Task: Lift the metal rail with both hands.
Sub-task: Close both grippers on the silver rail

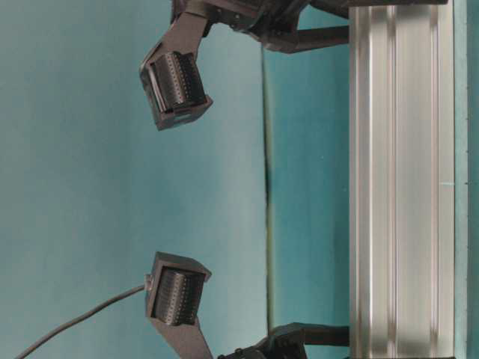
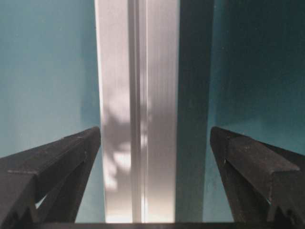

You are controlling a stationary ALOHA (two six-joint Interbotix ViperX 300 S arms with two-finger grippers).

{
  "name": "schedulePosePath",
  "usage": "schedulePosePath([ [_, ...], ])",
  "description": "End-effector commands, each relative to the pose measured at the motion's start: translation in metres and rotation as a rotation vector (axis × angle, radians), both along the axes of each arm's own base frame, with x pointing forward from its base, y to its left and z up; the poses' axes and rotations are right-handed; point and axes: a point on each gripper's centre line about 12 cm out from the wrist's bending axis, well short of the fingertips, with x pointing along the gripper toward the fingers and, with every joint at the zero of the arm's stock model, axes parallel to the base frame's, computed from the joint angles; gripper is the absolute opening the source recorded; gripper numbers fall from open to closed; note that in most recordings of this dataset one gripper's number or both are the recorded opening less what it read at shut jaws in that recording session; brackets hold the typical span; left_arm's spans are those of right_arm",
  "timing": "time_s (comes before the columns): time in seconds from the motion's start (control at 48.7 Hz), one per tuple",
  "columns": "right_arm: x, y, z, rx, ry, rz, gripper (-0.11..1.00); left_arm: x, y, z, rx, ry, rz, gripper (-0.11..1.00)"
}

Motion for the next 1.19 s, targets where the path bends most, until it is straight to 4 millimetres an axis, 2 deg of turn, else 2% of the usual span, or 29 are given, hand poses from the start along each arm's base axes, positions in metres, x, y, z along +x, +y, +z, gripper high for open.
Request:
schedulePosePath([
  [0.0,0.0002,0.0007,-0.0042,-0.002,-0.001,0.001,0.96,0.0020,-0.0003,0.0025,0.003,-0.012,-0.003,0.99],
  [0.287,-0.0005,0.0008,-0.0061,-0.001,-0.001,-0.002,0.95,0.0038,-0.0009,0.0017,-0.001,-0.025,0.002,0.98],
  [0.411,-0.0007,0.0009,-0.0067,0.001,0.002,-0.004,0.92,0.0039,-0.0009,0.0018,-0.001,-0.026,0.002,0.94],
  [0.513,-0.0011,0.0009,-0.0073,0.001,0.006,-0.004,0.77,0.0033,-0.0009,0.0013,0.000,-0.023,-0.001,0.77],
  [0.636,-0.0003,0.0014,-0.0064,0.006,0.008,-0.007,0.44,0.0035,-0.0019,0.0019,0.002,-0.026,-0.008,0.42],
  [0.677,0.0002,0.0021,-0.0060,0.008,0.006,-0.008,0.37,0.0039,-0.0025,0.0018,0.003,-0.026,-0.011,0.36],
  [1.17,0.0035,0.0000,-0.0015,0.010,-0.011,-0.017,0.38,0.0032,-0.0009,0.0033,0.003,-0.028,-0.008,0.36],
])
